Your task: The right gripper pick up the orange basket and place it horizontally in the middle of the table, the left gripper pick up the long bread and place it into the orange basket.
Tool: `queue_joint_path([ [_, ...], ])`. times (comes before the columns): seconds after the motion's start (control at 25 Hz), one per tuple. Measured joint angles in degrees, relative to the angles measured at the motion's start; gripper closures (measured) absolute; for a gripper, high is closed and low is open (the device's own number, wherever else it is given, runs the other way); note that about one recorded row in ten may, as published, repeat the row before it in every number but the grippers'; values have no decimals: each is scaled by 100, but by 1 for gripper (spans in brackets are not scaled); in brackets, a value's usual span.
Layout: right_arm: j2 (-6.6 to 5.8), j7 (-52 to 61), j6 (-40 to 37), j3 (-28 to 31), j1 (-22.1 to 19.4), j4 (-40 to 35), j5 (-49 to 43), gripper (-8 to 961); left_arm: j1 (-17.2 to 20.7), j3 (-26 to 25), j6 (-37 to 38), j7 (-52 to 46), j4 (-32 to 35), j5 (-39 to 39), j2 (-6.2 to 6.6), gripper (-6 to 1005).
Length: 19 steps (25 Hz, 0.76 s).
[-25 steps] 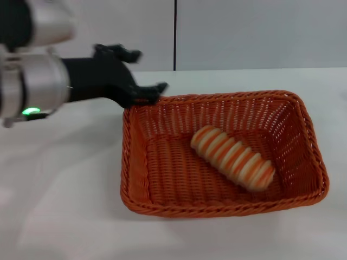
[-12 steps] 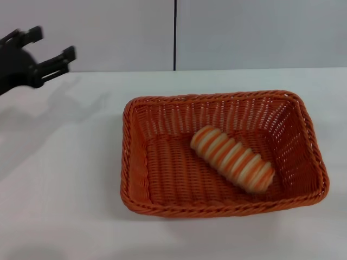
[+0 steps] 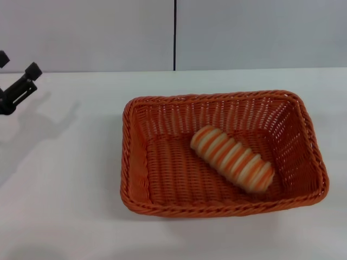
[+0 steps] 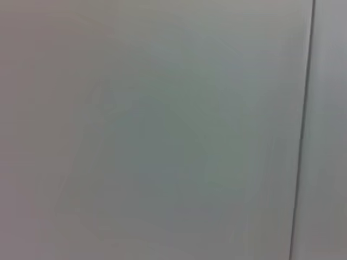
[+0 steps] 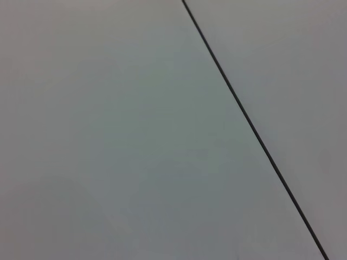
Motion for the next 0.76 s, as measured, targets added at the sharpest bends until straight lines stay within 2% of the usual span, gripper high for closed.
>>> queue_joint_path([
  [0.32,11,-902,-223,17,330,499,-23,408,98,-133,115,400,-368,-54,-3,140],
  [0.44,9,-968,-229,54,370,551,-1,408,104,-575,278,788,-647,-98,-20,140],
  [0.48,9,-968,-229,54,370,551,-1,408,104,-575,278,788,-647,-98,-20,140],
  [0.6,12,-972,-226,144,366,549,7,408,37,-1107,354,1080,-921,-120,-26,140],
  [0.68,20,-973,-229,287,379,602,16,408,-43,-1638,434,1381,-1257,-142,-31,140],
  [0.76,19,-974,-239,378,414,660,16,408,-69,-1809,471,1551,-1405,-145,-25,140],
])
